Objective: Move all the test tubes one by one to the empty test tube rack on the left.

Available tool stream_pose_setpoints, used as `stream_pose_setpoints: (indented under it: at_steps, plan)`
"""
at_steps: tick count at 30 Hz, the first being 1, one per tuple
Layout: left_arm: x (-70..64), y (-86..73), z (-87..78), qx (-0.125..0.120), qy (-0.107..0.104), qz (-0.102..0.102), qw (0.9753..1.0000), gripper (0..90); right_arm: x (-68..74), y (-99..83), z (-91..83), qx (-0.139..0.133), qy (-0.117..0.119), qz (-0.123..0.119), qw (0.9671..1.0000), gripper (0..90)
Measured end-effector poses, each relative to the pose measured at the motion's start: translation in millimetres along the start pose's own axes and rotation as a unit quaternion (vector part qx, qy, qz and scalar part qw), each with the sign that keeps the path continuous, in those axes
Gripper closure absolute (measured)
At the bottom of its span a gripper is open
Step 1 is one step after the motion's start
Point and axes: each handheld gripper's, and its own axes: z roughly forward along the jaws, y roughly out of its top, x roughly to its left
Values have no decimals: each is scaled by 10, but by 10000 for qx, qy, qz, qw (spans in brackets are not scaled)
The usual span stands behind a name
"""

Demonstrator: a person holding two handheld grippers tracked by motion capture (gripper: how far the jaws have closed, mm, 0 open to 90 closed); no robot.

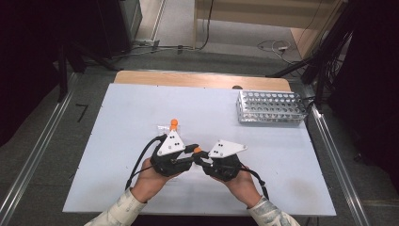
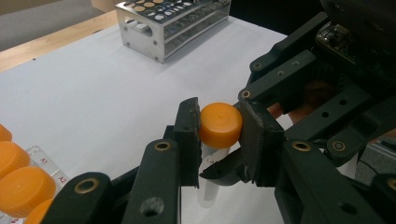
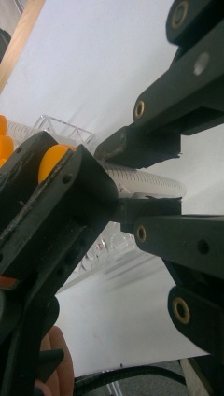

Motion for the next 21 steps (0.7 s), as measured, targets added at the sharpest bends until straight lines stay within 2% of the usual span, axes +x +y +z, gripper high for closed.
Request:
stream_pose_setpoints:
  at_steps: [3, 4, 7, 10, 14, 18, 21]
  plan:
    - [0, 3, -4, -10, 2, -18, 10000, 705, 0, -4, 1, -5, 10, 18, 10000, 710]
    - [2, 7, -11, -18, 4, -18, 10000, 706, -1, -4, 0, -21, 20, 8, 10000, 682]
    - [20, 33, -62, -88, 12, -42, 10000, 707, 2, 3, -12, -33, 105, 0, 9999, 466]
    - [58, 71, -144, -128, -30, -91, 9999, 707, 8, 3, -23, -31, 19, -50, 10000, 311]
    - [132, 94, -286, -152, 41, -194, 9997, 706, -19, -19, -63, -77, -42, -2, 10000, 251]
    - [229, 126, -444, -317, 185, -344, 9987, 706, -62, -57, -101, -75, -124, 83, 9999, 228]
    - [261, 153, -566, -430, 247, -380, 9980, 706, -97, -94, -126, -65, -179, 121, 9997, 226]
